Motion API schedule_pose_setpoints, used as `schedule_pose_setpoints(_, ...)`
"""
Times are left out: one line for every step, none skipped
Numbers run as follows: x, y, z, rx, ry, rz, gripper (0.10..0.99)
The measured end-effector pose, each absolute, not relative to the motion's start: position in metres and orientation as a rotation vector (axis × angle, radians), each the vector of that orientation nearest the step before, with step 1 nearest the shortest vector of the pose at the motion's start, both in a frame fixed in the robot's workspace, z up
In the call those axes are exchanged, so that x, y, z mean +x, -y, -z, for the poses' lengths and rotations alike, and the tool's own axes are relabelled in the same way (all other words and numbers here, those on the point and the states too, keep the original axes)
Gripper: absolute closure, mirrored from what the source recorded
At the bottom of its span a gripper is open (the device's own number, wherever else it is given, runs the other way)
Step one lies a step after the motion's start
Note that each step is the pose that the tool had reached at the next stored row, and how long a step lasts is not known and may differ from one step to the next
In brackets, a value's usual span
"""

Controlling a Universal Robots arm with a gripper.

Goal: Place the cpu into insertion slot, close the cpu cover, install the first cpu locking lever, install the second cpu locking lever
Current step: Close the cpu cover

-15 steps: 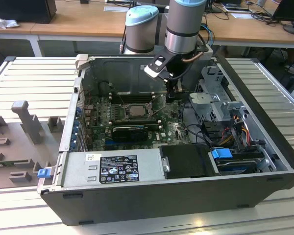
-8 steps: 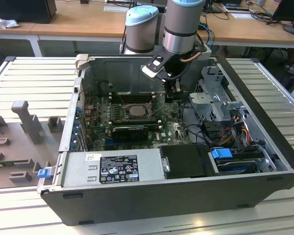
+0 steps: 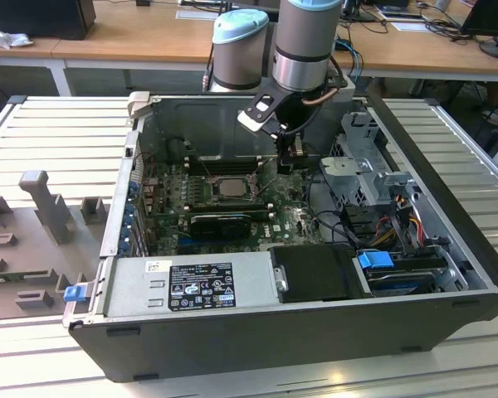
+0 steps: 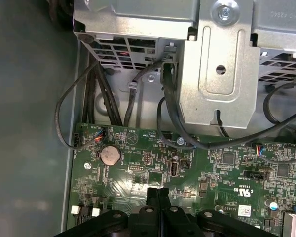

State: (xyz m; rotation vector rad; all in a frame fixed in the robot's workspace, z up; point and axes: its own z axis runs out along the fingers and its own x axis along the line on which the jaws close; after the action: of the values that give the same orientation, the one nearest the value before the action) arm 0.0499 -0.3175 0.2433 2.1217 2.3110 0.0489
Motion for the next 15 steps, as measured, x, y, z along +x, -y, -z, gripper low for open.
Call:
schedule_pose_setpoints(0.0492,0.3174,-0.2433,2.122,-2.311,-0.049,0.980)
schedule_pose_setpoints(0.0486,0.3174,-0.2433,2.122,-2.311,-0.049,0.980)
schedule_pose_setpoints(0.0480,0.3174,-0.2433,2.122,-2.311,-0.049,0.980)
schedule_pose_setpoints(0.0476,0.3174,-0.2433,2.122,-2.311,-0.049,0.980)
schedule_pose_setpoints(0.0473,0.3174,-0.2433,2.122,-2.311,-0.049,0.980)
schedule_pose_setpoints(0.0469,0.3174,-0.2433,2.122,-2.311,-0.049,0.980)
schedule_pose_setpoints(0.0466,0.3174,-0.2433,2.122,-2.311,-0.049,0.980)
schedule_pose_setpoints(0.0458,0.3174,-0.2433,2.122,-2.311,-0.049,0.980)
schedule_pose_setpoints(0.0452,0.3174,-0.2433,2.122,-2.311,-0.049,0.980)
schedule_pose_setpoints(0.0448,0.3175,-0.2433,2.122,-2.311,-0.049,0.980)
schedule_pose_setpoints(0.0445,0.3174,-0.2433,2.122,-2.311,-0.049,0.980)
schedule_pose_setpoints(0.0440,0.3175,-0.2433,2.122,-2.311,-0.049,0.980)
schedule_pose_setpoints(0.0437,0.3174,-0.2433,2.122,-2.311,-0.049,0.980)
schedule_pose_setpoints(0.0429,0.3174,-0.2433,2.122,-2.311,-0.049,0.980)
schedule_pose_setpoints(0.0423,0.3175,-0.2433,2.122,-2.311,-0.049,0.980)
